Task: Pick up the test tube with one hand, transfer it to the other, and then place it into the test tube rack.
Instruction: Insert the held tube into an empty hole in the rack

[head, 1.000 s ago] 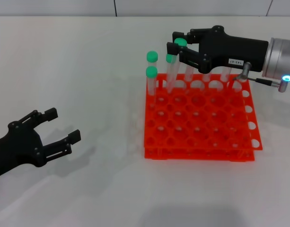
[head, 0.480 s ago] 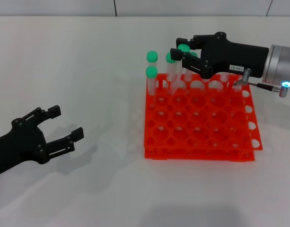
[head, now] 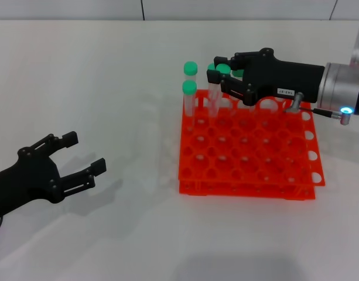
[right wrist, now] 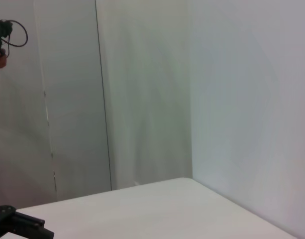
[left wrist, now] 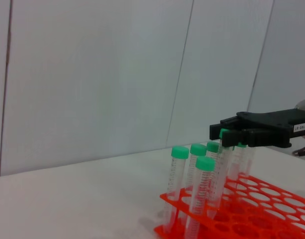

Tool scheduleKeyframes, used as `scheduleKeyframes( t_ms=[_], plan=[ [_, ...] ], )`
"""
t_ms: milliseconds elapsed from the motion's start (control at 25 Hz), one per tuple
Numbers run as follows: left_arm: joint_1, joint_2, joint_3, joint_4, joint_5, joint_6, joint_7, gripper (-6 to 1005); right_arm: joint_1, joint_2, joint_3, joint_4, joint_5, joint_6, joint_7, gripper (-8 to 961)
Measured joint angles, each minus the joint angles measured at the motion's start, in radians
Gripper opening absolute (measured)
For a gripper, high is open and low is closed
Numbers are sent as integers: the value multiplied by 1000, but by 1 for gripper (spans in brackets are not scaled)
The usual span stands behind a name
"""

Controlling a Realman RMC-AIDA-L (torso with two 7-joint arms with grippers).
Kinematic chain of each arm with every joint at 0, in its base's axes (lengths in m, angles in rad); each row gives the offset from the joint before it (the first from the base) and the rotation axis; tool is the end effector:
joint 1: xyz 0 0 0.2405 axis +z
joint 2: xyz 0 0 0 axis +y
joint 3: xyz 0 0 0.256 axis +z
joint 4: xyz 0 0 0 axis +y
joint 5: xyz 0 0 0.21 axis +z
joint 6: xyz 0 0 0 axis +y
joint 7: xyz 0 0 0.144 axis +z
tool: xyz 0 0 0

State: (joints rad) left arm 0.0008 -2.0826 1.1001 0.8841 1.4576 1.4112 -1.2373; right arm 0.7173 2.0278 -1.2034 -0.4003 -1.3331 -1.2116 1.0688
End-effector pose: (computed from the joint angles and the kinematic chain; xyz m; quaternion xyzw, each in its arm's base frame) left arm -0.3219 0.2334 0.0144 -0.8859 -0.2483 -0.2853 0.2687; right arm 0.1909 0.3909 -0.0405 -0.9322 0.0983 0.2907 0.1918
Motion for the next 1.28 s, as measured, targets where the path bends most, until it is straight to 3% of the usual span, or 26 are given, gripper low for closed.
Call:
scheduleKeyframes(
  t_ms=[1120,1280],
  plan=[
    [-27,1,0,-21,3,-14,4,893,2,0,-103,15,68,36,-33,293],
    [-27,2,0,-20,3,-14,4,894,7,0,-104,14,68,37,-32,371]
  ],
)
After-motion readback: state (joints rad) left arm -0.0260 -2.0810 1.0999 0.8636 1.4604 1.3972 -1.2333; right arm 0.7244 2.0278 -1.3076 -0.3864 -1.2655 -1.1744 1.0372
